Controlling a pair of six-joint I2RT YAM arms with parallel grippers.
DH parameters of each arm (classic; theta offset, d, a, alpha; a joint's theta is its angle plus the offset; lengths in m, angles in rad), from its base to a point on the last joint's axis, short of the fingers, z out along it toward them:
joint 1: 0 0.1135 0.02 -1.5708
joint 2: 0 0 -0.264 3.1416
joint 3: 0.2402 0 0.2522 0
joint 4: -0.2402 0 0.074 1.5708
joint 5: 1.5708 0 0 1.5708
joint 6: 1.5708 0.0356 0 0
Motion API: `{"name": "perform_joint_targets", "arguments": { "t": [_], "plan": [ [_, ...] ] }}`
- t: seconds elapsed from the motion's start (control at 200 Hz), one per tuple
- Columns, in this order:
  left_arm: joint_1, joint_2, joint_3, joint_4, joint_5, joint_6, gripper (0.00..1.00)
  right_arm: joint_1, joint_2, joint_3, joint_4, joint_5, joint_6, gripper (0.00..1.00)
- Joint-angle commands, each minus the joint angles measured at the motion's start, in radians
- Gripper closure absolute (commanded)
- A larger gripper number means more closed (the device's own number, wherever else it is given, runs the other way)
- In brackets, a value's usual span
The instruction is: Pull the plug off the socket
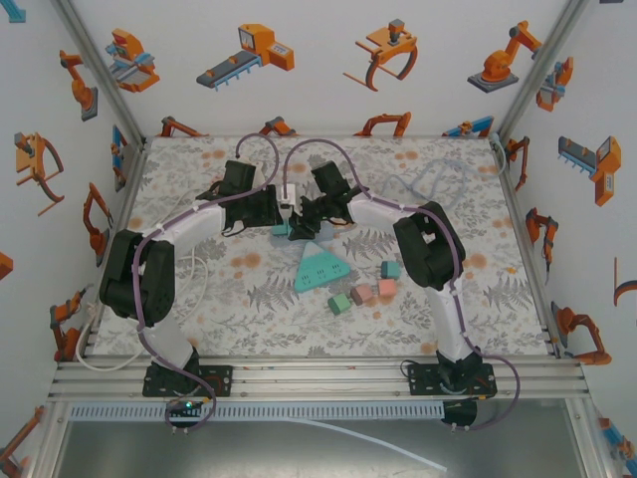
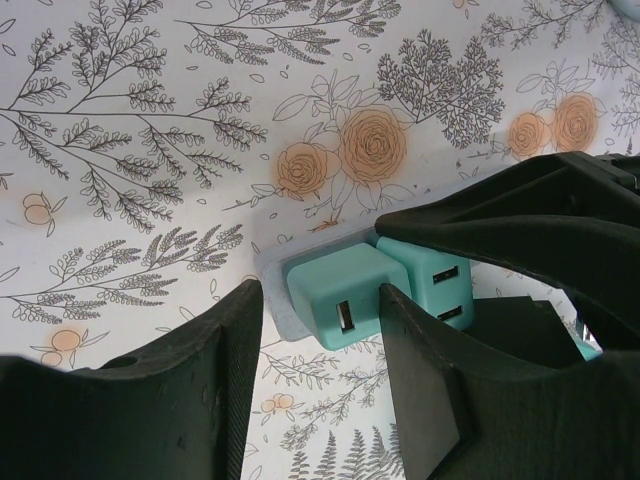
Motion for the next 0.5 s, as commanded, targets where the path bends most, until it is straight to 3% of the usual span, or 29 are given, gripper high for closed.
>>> {"name": "perform_joint_targets", "arguments": {
  "t": [0.0,0.22,0.35,0.496],
  "plan": [
    [-0.013,0.114,-0.082,-0.241,-0.041,0.046,0.51,0.013,-0.163,0.111,0.089,-0.044,-0.081,1.0],
    [-0.013,0.122,-0.073,-0.244,-0.04,0.047,0.51,0.017,-0.186,0.124,0.073,-0.069,-0.079,1.0],
    [-0.013,0.123,-0.065,-0.247,-0.037,0.046,0.51,-0.021,-0.181,0.072,0.297,-0.116,0.114,1.0],
    [-0.014,0.122,-0.067,-0.248,-0.039,0.047,0.51,0.0,-0.177,0.148,0.016,-0.019,-0.122,1.0]
  ]
}}
